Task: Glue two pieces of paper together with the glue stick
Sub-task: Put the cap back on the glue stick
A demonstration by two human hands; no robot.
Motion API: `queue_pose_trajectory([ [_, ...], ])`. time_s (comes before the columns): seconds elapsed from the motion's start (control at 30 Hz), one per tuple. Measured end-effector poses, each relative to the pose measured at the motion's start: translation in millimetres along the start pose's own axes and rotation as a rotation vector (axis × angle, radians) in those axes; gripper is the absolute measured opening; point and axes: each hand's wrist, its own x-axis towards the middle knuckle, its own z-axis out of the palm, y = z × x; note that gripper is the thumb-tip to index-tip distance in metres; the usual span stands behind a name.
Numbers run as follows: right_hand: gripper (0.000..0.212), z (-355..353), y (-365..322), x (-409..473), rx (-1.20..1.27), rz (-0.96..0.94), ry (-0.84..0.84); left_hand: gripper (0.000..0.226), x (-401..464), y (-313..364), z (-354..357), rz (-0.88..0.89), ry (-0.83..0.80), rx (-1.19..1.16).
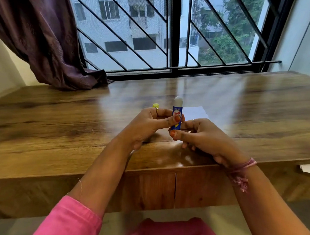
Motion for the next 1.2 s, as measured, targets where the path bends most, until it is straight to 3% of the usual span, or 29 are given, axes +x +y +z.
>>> queue_pose_trajectory([
  [0.1,0.018,7,4,4,-0.028,0.016,0.156,0.029,1,-2,3,0.027,0.089,0.01],
  [0.23,0.037,14,6,8,-0.258,-0.002,0.324,0.026,3,-2,6,0.053,0.136,0.007],
  [0.33,0.036,14,5,7,-0.289,-0.035,0.294,0.029,3,-3,6,0.041,0.134,0.004],
  [0.53,0.026,4,2,-1,-0.071,0.007,0.04,0.037,3,-2,5,0.008,0.096,-0.016],
  [0.67,0.018,6,1,3,-0.087,0.027,0.182,0.025,3,-2,5,0.014,0.097,-0.005],
  [0.87,0.037,15,4,6,-0.316,-0.037,0.409,0.016,4,-4,7,0.016,0.114,0.024],
  [0.93,0.035,14,3,5,-0.261,-0.038,0.356,0.022,4,-3,6,0.017,0.103,-0.001],
  [1.07,0.028,3,4,2,0.006,0.018,0.099,0.028,3,-2,3,0.014,0.096,-0.014],
  [1.2,0.021,4,5,3,-0.028,0.012,0.138,0.024,4,-3,5,-0.001,0.077,0.002],
])
